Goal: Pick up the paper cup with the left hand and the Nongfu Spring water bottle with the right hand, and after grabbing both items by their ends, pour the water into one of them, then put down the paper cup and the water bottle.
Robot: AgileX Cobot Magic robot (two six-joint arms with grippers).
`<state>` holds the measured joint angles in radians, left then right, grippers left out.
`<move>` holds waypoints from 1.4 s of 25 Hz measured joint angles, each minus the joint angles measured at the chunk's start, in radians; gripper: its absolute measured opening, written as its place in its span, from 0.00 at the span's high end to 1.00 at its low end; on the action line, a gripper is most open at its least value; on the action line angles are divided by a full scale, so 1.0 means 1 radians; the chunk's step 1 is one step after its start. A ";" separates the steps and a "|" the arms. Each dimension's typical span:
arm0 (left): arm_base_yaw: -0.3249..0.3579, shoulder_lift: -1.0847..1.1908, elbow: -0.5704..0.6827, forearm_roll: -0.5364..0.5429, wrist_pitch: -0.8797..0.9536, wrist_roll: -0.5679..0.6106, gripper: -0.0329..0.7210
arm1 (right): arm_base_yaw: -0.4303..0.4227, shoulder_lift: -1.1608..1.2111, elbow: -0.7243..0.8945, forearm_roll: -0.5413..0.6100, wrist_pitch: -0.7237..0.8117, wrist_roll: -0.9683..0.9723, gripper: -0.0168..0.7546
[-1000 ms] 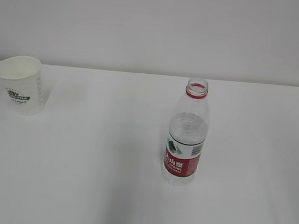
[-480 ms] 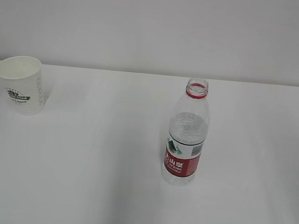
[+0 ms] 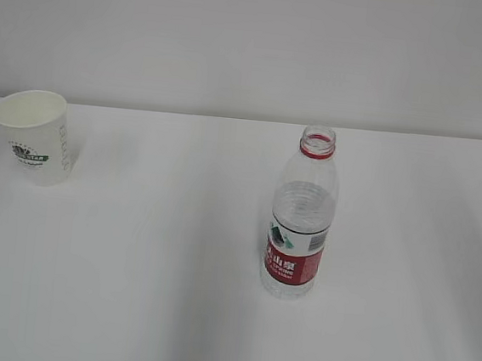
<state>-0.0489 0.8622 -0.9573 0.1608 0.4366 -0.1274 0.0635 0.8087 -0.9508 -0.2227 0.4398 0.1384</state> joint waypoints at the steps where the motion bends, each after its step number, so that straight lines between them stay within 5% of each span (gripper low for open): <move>1: 0.000 0.009 0.000 0.000 -0.002 0.000 0.36 | 0.000 0.008 0.000 0.008 -0.002 0.000 0.27; 35: 0.000 0.274 0.034 0.047 -0.343 0.000 0.40 | 0.000 0.220 -0.001 0.024 -0.344 0.006 0.27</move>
<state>-0.0489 1.1366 -0.9237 0.2082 0.0938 -0.1274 0.0635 1.0288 -0.9516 -0.1988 0.0959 0.1440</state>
